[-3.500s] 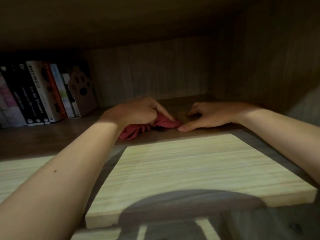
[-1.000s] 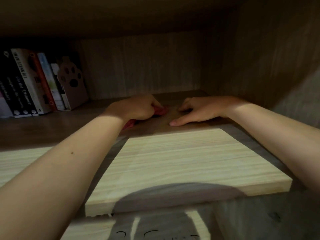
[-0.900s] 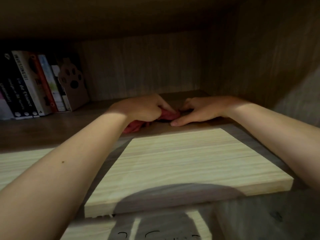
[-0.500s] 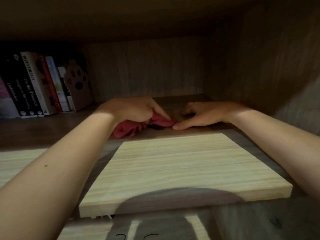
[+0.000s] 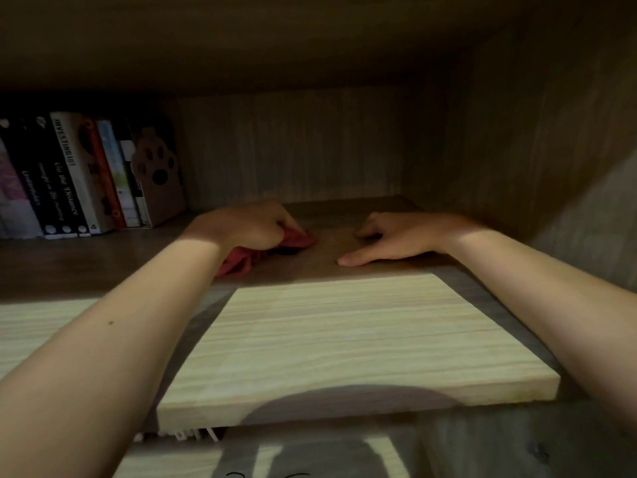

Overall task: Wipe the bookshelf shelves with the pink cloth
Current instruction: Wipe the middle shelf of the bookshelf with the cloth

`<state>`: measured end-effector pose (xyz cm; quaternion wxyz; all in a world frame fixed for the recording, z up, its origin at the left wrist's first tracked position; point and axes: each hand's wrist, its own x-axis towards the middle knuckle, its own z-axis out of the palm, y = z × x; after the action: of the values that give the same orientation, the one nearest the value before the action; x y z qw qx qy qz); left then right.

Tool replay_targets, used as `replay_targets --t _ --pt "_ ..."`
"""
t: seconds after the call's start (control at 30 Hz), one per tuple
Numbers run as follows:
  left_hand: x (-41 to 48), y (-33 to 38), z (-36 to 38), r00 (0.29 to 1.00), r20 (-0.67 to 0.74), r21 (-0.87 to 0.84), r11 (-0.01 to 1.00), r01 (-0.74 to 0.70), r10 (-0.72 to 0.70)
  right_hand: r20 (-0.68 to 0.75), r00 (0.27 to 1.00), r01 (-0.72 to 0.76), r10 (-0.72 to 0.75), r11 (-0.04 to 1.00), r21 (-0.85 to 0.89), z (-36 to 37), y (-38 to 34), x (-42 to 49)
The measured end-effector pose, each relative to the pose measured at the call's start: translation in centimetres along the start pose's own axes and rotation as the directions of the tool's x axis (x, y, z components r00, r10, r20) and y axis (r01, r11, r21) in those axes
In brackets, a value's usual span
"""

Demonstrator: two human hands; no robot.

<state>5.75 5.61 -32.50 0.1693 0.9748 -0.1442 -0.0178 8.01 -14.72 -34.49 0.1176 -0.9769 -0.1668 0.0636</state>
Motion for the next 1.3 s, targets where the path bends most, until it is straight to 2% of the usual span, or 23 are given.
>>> replay_targets --t 0.07,0.23,0.33,0.4,0.57,0.73,0.93,1.03,1.1,1.17,1.23,1.3 --pt "0.5 0.7 0.6 0.999 -0.018 0.009 0.999 -0.043 0.044 0.001 1.000 0.000 0.000 1.000 -0.008 0.0 -0.1 -0.1" --pt "-0.4 1.1 0.7 0.993 0.055 -0.024 0.994 -0.106 0.107 -0.006 1.000 0.005 -0.005 1.000 -0.025 0.0 -0.1 -0.3" --pt "-0.5 0.2 0.7 0.999 -0.021 -0.072 0.997 -0.034 0.032 -0.006 1.000 0.006 -0.006 1.000 -0.017 0.0 0.0 0.1" --pt "0.0 0.9 1.1 0.996 -0.085 -0.043 0.998 -0.038 0.034 -0.003 1.000 0.009 -0.009 1.000 -0.019 -0.1 0.1 0.2" --pt "-0.9 2.2 1.5 0.992 -0.004 -0.033 0.991 -0.126 0.126 -0.009 1.000 -0.003 0.003 1.000 -0.016 0.1 -0.1 -0.2" --pt "-0.8 1.2 1.1 0.996 -0.092 -0.049 0.999 -0.017 0.013 -0.021 1.000 -0.012 0.012 1.000 -0.012 0.0 0.1 -0.1" --pt "-1.9 2.0 1.1 0.996 0.021 -0.029 0.996 -0.083 0.084 -0.013 1.000 -0.012 0.012 1.000 -0.020 -0.1 -0.2 -0.4" --pt "-3.8 -0.7 0.3 0.999 -0.051 -0.104 0.995 -0.004 -0.002 0.006 1.000 -0.007 0.006 1.000 0.031 -0.1 -0.2 -0.3" --pt "-4.2 -1.7 0.1 0.996 -0.076 -0.095 0.995 0.027 -0.035 0.015 1.000 -0.011 0.010 0.999 0.040 -0.1 -0.1 -0.3" --pt "-4.4 -1.5 0.3 1.000 -0.011 -0.045 0.999 0.018 -0.019 0.007 1.000 -0.022 0.022 0.999 0.029 -0.1 -0.3 -0.5" --pt "-4.5 -1.1 0.4 0.999 0.038 -0.089 0.996 -0.019 0.022 -0.009 1.000 -0.015 0.015 1.000 0.008 -0.2 -0.2 -0.5" --pt "-4.6 -1.3 0.4 1.000 0.028 -0.118 0.993 0.002 0.002 -0.018 1.000 -0.005 0.005 1.000 0.010 -0.2 -0.1 -0.6"
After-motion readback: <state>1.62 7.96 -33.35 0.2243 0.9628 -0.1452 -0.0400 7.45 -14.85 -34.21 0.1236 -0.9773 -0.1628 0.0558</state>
